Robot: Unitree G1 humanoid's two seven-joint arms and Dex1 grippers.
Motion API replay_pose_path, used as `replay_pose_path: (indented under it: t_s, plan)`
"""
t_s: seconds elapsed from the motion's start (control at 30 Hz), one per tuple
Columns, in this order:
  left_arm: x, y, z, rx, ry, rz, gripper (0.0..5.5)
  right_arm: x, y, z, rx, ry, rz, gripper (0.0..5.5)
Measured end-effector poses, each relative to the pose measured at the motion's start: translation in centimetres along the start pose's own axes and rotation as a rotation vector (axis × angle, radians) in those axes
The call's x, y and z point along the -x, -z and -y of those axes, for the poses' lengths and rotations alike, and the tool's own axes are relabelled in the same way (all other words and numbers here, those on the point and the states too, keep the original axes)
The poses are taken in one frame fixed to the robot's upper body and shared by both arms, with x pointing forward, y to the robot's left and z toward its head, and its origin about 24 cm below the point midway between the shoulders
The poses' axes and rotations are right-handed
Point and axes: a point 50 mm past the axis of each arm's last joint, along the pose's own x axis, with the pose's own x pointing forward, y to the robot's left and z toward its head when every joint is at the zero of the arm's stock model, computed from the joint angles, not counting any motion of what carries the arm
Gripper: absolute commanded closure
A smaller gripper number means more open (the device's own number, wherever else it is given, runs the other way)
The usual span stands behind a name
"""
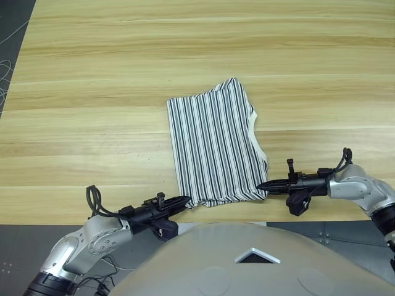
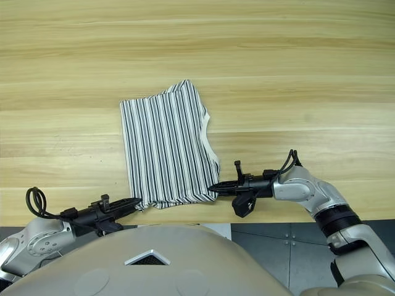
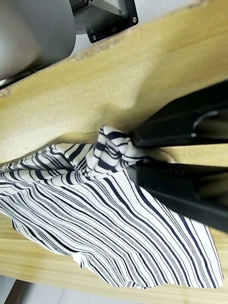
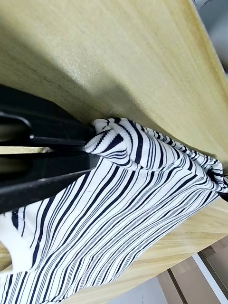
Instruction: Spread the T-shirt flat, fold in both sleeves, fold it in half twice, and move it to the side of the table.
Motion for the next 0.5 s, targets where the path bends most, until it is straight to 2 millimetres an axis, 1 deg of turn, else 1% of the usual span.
replay_pose_path:
  t_s: [0.2, 0.27, 0.33, 0.4, 0.47, 0.5]
  plan:
    - [0.0, 0.0, 0.0, 0.0, 0.001, 0.0, 5.39, 0.0, 0.0, 0.0, -0.004, 0.004, -0.002, 5.4]
    - [0.1, 0.1, 0.1, 0.052, 0.0, 0.003, 5.4, -0.1, 0.1, 0.1, -0.042, 0.015, -0.004, 5.4]
    - [0.8, 0.3, 0.0, 0.216, 0.005, 0.006, 5.4, -0.4, -0.1, 0.5, -0.21, 0.036, 0.005, 5.4]
    - [1.2, 0.2, -0.5, 0.339, -0.008, 0.027, 5.4, -0.1, -0.4, 1.6, -0.359, 0.052, 0.034, 5.4]
    - [1.8, 0.0, -1.7, 0.447, -0.049, 0.071, 5.4, 0.8, -0.6, 2.9, -0.506, 0.041, 0.072, 5.4]
    - [2.4, -0.3, -2.8, 0.514, -0.078, 0.113, 5.4, 1.6, -0.7, 3.8, -0.594, 0.027, 0.097, 5.4]
